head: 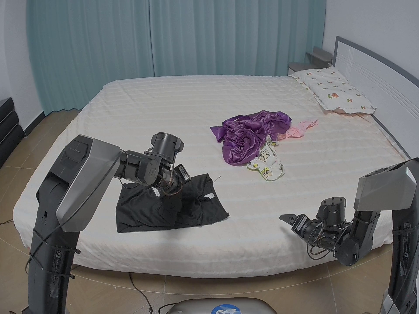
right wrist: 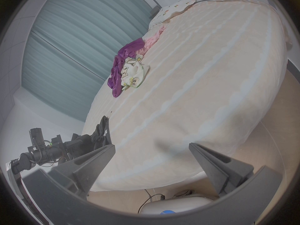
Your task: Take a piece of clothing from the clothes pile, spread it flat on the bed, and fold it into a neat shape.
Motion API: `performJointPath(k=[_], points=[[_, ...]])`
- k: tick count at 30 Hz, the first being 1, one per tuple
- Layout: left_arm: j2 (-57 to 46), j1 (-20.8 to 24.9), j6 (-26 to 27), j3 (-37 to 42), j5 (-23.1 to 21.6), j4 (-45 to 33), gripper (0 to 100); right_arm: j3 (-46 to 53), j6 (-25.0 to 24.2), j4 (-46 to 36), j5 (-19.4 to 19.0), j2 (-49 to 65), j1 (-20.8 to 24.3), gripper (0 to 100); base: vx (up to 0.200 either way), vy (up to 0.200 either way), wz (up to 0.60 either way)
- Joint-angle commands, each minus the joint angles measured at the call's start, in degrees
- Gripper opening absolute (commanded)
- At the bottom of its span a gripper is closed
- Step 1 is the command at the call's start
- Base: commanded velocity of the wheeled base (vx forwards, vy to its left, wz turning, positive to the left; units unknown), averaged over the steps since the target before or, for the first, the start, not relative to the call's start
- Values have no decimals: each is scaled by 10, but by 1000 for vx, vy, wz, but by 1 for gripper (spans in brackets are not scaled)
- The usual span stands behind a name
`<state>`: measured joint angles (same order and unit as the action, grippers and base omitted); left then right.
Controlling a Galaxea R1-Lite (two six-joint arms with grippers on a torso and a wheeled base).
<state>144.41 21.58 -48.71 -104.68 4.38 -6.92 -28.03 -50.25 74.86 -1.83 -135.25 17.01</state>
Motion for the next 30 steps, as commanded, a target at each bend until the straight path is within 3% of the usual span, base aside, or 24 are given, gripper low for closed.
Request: performJointPath(k=[1, 5, 6, 17, 24, 30], points=[[23, -1, -14, -22, 3, 1, 0, 0, 0, -1, 0, -1, 1, 100, 0, 0, 0], [22, -2, -29, -27, 10, 0, 0, 0, 0, 0, 0, -1, 1, 100, 0, 0, 0], [21, -2, -33, -26, 9, 0, 100, 0, 0, 0, 0, -1, 1, 100, 0, 0, 0], [-17, -22, -125, -40, 3, 8, 100, 1, 0, 0, 0, -1, 1, 100, 0, 0, 0], [-56, -65, -138, -18, -15, -2, 100, 1, 0, 0, 0, -1, 1, 100, 0, 0, 0], [-111, -111, -162, 40, -110, -7, 100, 1, 0, 0, 0, -1, 1, 100, 0, 0, 0]])
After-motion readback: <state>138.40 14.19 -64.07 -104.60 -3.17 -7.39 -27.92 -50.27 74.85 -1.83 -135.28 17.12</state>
